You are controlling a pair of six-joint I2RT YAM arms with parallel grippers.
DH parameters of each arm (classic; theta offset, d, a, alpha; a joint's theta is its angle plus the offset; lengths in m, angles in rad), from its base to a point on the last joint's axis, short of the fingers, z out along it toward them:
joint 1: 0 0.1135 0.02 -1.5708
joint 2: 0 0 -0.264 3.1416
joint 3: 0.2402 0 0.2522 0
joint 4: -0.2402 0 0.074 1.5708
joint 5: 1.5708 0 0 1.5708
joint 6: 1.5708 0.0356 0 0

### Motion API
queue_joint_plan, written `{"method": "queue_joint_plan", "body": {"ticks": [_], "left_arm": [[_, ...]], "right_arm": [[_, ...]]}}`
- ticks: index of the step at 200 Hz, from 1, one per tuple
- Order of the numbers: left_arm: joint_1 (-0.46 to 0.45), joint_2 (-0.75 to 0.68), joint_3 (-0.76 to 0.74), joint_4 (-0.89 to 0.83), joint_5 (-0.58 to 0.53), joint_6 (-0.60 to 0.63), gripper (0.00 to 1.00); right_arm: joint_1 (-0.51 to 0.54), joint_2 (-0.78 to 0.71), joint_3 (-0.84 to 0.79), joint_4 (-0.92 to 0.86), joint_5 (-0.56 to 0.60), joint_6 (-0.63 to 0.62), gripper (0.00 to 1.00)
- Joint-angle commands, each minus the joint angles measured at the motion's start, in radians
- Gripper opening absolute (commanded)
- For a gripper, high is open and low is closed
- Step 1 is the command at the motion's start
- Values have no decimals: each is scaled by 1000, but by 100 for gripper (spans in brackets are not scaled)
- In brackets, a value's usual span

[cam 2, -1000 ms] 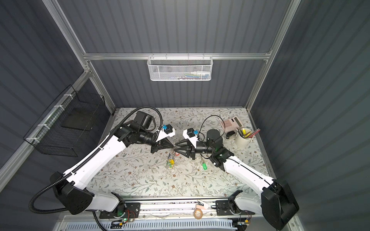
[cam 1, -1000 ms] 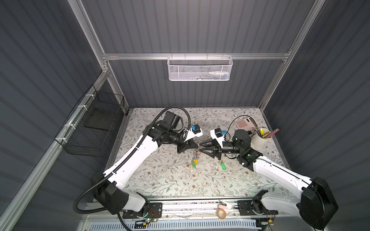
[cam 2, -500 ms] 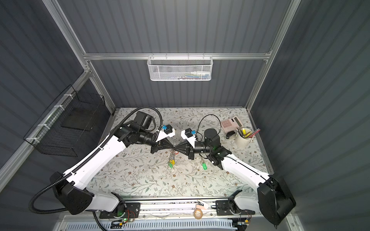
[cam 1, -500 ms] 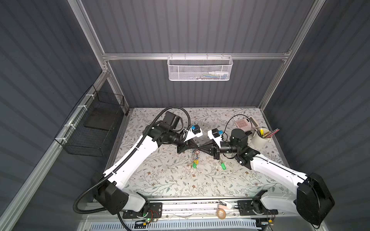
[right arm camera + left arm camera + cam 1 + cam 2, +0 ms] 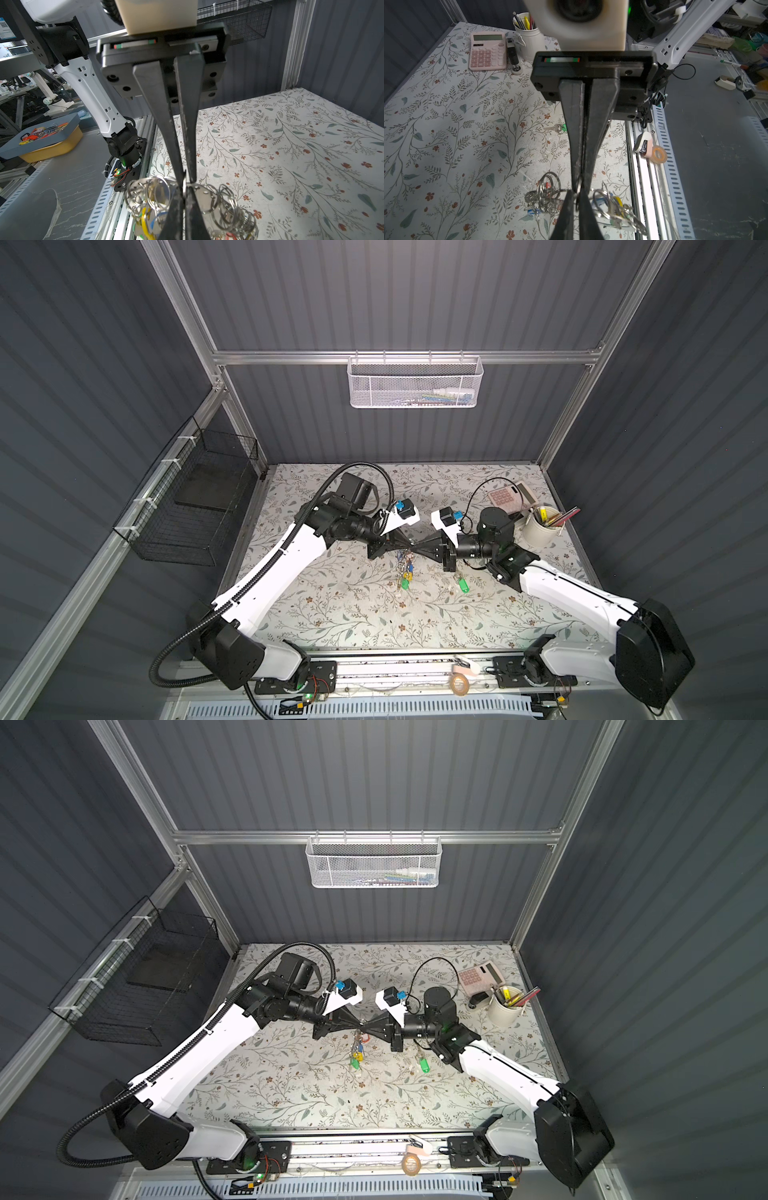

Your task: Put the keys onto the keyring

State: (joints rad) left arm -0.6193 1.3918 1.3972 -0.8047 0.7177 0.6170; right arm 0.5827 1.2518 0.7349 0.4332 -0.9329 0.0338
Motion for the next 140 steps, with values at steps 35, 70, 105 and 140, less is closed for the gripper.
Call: {"method": "queue_joint_plan", "body": {"ticks": [35, 70, 105, 140], "left_arm": [[-3, -69, -63, 138, 9, -101, 28], [46, -155, -140, 287, -18, -209, 37], [103, -278, -285, 416, -75, -316, 53], [94, -337, -384, 402, -73, -370, 58]], "right_arm": [[3, -16, -21, 88, 35, 8, 0], [-2, -15, -28, 117, 50, 23, 0], [-2, -16, -28, 129, 77, 34, 0], [-2, 1, -25, 165, 106, 65, 0]]}}
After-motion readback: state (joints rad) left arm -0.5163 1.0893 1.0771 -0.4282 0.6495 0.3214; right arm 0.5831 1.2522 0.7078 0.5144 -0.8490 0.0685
